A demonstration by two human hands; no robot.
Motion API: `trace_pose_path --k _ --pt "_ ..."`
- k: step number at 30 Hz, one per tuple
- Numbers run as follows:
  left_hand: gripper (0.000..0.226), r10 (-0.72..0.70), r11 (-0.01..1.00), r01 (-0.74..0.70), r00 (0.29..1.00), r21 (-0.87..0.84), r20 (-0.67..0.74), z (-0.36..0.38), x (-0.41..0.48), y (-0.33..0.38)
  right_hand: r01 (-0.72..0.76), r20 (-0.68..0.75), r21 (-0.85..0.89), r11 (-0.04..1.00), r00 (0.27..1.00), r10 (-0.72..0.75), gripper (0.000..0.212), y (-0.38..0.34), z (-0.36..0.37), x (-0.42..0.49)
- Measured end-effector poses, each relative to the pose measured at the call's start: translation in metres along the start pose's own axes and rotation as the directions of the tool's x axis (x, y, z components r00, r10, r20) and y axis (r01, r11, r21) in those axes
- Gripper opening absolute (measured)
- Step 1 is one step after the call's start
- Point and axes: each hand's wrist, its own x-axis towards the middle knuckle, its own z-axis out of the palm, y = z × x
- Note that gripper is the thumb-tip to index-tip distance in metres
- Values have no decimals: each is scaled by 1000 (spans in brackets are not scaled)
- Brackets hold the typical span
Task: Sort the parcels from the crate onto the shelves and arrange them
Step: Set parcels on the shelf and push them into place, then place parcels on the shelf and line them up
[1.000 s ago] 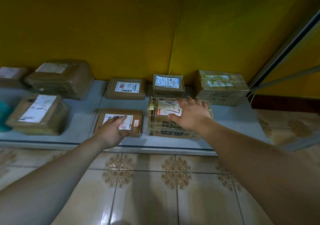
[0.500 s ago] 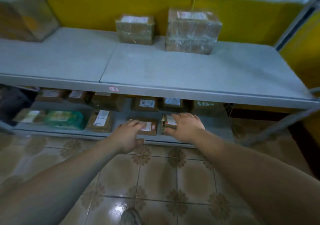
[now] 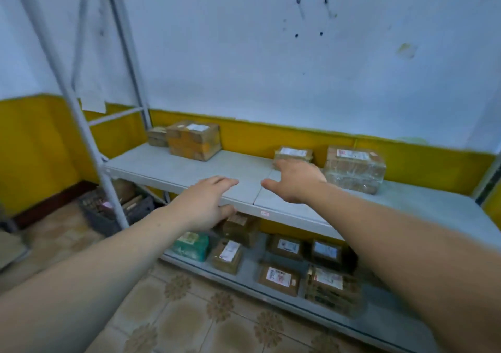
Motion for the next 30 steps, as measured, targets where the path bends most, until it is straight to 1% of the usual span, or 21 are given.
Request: trace_pose_path --k 4,8,13,17,20,23,26,30 --pt "66 -107 994 107 993 0 -49 -46 -47 -61 65 -43 19 998 997 -64 74 -84 -25 19" --pt "67 -236 972 234 969 -36 -68 -79 -105 -144 149 -74 66 987 987 -144 72 -193 -31 41" --pt "67 -361 933 359 931 -35 -50 -103 -175 -246 275 -61 121 954 961 -269 73 -328 -25 59" --pt "66 -418 908 416 905 -44 -76 -113 -208 -304 355 -67 131 926 935 -349 72 -410 -23 76" --pt "64 -457 889 451 886 -78 -76 -111 -213 -341 411 -59 126 903 911 -407 72 -459 -16 101" --pt "66 -490 871 486 868 -71 -75 -105 -205 -381 450 -67 134 883 893 -445 73 -498 -6 132" --pt "66 -524 851 519 848 -73 -80 -104 -183 -425 471 -61 143 870 882 -467 73 -526 5 175" --pt "65 -553 833 548 828 -79 -89 -117 -139 -484 496 -64 95 863 868 -492 73 -557 15 250"
